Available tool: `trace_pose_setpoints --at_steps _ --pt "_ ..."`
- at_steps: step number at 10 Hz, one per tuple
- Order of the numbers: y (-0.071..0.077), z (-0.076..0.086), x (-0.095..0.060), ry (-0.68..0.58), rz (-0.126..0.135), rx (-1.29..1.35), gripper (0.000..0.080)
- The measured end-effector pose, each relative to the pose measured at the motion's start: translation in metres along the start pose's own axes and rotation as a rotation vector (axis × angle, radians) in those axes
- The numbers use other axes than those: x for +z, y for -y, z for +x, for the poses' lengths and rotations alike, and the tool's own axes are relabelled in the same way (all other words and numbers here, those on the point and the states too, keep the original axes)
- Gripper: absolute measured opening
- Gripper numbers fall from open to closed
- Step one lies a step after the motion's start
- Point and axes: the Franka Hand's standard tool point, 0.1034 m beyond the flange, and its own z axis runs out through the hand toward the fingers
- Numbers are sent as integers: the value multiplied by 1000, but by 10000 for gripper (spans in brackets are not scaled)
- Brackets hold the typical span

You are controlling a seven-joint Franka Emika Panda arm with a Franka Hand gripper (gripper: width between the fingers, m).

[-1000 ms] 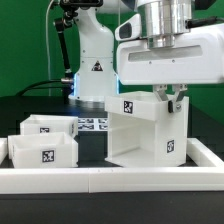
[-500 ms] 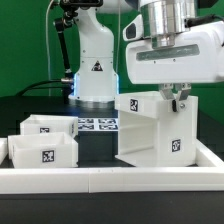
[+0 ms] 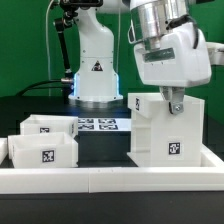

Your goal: Assemble drawer

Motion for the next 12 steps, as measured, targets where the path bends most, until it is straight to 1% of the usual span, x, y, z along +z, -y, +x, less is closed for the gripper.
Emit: trace_pose_setpoints --at_steps 1,4,5,7,8,9,10,11,12 --pt "5 0 3 1 1 1 38" --pt "28 -5 8 16 0 -6 38" --pt "32 -7 9 22 -8 -4 38" --pt "33 -7 10 29 -31 11 38" --pt "33 -7 9 29 -32 9 38" --pt "33 -7 10 28 -32 5 153" --pt "32 -7 10 28 -32 3 153" --pt "31 -7 10 29 -33 -57 289" --pt "28 -7 7 31 -34 -155 484"
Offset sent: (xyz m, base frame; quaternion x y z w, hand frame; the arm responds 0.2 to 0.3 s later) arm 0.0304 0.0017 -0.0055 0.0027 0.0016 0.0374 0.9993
